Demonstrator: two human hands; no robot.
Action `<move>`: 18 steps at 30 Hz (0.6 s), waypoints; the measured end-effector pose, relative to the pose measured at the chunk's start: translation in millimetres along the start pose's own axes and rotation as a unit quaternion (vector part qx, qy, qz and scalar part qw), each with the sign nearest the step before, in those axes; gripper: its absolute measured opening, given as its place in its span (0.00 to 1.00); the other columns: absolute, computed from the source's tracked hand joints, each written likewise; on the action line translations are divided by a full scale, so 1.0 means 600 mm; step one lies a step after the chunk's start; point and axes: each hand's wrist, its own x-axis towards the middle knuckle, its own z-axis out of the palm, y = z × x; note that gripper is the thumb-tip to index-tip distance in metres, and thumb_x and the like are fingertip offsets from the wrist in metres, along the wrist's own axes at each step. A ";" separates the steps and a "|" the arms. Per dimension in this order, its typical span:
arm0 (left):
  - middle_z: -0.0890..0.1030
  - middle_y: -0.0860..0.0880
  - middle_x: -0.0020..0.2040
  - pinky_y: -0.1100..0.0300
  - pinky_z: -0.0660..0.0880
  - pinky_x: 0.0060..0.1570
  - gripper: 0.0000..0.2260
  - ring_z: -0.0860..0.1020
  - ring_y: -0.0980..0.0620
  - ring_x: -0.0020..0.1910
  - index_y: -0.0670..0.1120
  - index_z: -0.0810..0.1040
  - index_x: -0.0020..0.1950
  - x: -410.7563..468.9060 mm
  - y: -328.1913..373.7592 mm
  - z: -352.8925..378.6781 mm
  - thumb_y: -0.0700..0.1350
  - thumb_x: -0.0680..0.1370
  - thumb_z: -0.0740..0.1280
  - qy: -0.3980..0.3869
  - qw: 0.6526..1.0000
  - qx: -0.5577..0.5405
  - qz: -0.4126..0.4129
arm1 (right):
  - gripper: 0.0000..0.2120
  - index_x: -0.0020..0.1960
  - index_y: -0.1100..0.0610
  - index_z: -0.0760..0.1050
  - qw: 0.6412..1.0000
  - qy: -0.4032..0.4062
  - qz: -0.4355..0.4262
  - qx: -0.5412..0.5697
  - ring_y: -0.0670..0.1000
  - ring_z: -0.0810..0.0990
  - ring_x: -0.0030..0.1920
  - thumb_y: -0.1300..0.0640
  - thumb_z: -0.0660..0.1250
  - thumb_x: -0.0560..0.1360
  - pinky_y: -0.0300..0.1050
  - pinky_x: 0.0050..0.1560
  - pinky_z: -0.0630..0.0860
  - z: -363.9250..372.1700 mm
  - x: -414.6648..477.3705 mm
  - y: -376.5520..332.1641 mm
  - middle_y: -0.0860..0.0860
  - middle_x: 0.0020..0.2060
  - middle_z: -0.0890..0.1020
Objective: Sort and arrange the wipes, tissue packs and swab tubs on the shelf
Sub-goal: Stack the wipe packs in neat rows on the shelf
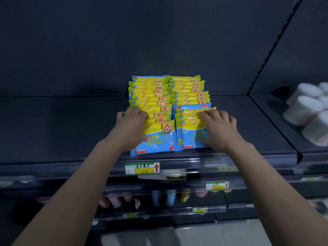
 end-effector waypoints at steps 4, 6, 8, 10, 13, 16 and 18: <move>0.72 0.49 0.54 0.55 0.56 0.60 0.20 0.66 0.50 0.53 0.48 0.67 0.58 0.000 0.000 -0.007 0.45 0.71 0.72 0.050 0.998 -0.044 -0.003 | 0.38 0.74 0.50 0.53 0.999 0.008 -0.021 0.029 0.56 0.51 0.73 0.52 0.70 0.71 0.53 0.71 0.50 -0.007 -0.003 -0.011 0.52 0.72 0.57; 0.74 0.49 0.50 0.56 0.56 0.59 0.18 0.64 0.50 0.48 0.48 0.66 0.57 -0.004 0.001 -0.008 0.43 0.72 0.71 0.047 0.997 -0.067 -0.010 | 0.37 0.75 0.51 0.55 0.997 0.009 -0.036 0.061 0.54 0.51 0.73 0.51 0.69 0.72 0.52 0.71 0.49 -0.011 -0.005 -0.018 0.51 0.73 0.58; 0.73 0.49 0.53 0.56 0.55 0.61 0.20 0.65 0.49 0.52 0.48 0.65 0.60 -0.004 -0.002 -0.005 0.43 0.73 0.70 0.041 0.997 -0.059 0.001 | 0.35 0.75 0.51 0.56 0.996 0.006 -0.042 0.074 0.53 0.52 0.73 0.52 0.68 0.73 0.52 0.71 0.50 -0.011 -0.007 -0.022 0.51 0.72 0.60; 0.68 0.49 0.62 0.54 0.54 0.63 0.23 0.62 0.49 0.62 0.48 0.65 0.64 0.004 -0.006 -0.003 0.43 0.73 0.70 0.036 0.998 -0.035 0.022 | 0.33 0.74 0.51 0.57 0.996 0.006 -0.040 0.079 0.54 0.53 0.73 0.52 0.68 0.73 0.51 0.71 0.51 -0.010 -0.009 -0.025 0.51 0.72 0.61; 0.60 0.48 0.71 0.53 0.51 0.67 0.26 0.56 0.49 0.71 0.48 0.64 0.66 0.016 -0.008 -0.008 0.43 0.71 0.71 -0.001 0.999 -0.046 0.018 | 0.32 0.74 0.52 0.58 0.995 0.021 -0.040 0.092 0.54 0.55 0.72 0.50 0.67 0.74 0.51 0.70 0.53 -0.013 -0.010 -0.032 0.51 0.71 0.63; 0.65 0.48 0.70 0.53 0.53 0.68 0.32 0.61 0.47 0.68 0.48 0.60 0.70 0.021 -0.006 -0.013 0.46 0.71 0.72 -0.031 0.997 -0.069 0.009 | 0.30 0.74 0.52 0.60 0.993 0.038 -0.050 0.098 0.54 0.57 0.72 0.50 0.67 0.75 0.50 0.70 0.54 -0.022 -0.010 -0.042 0.51 0.71 0.65; 0.63 0.47 0.69 0.51 0.53 0.68 0.39 0.60 0.46 0.69 0.48 0.53 0.74 0.026 -0.009 -0.013 0.49 0.70 0.72 -0.041 0.998 -0.042 0.012 | 0.29 0.73 0.52 0.60 0.992 0.042 -0.047 0.106 0.54 0.58 0.72 0.50 0.66 0.76 0.50 0.69 0.55 -0.028 -0.009 -0.046 0.52 0.71 0.66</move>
